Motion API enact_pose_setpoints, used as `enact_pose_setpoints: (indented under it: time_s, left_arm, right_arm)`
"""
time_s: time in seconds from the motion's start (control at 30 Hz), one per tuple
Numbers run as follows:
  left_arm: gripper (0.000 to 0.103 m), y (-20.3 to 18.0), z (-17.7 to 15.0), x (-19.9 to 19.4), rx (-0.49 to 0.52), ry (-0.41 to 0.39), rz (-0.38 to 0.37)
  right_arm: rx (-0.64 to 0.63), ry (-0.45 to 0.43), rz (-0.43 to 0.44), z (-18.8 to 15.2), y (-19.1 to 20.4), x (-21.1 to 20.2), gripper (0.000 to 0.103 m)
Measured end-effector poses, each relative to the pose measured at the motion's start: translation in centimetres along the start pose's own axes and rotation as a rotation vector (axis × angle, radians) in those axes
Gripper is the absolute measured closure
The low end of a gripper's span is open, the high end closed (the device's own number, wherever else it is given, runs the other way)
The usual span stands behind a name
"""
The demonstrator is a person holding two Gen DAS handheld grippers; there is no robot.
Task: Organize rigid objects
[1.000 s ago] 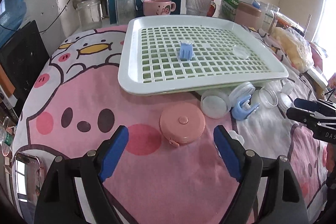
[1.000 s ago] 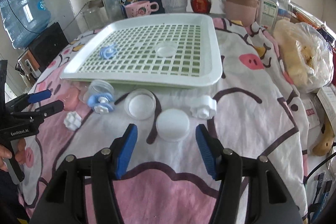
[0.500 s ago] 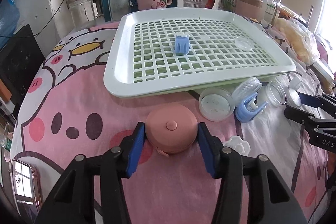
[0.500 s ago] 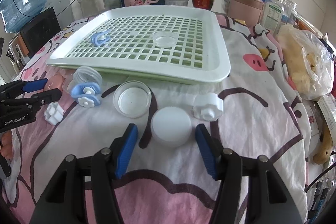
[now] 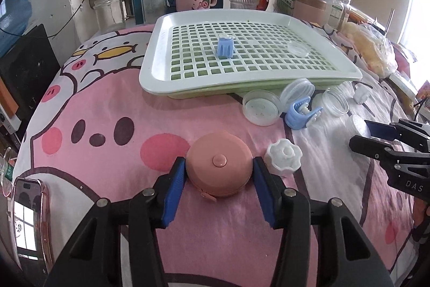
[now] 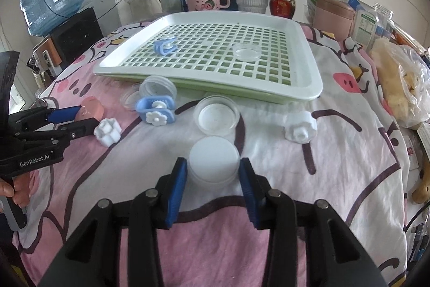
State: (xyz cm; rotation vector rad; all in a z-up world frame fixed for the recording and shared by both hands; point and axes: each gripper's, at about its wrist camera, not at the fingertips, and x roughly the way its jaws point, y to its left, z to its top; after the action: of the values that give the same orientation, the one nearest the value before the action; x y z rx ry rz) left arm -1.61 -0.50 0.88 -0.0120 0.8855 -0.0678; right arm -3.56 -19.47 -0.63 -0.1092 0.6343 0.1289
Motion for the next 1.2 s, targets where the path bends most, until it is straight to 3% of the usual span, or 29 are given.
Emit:
enact_pose_setpoints:
  time_s: [1.2]
  left_arm:
    - [0.053, -0.14, 0.01, 0.18, 0.004, 0.007, 0.004]
  right_arm:
    - [0.003, -0.003, 0.014, -0.21, -0.24, 0.1, 0.063]
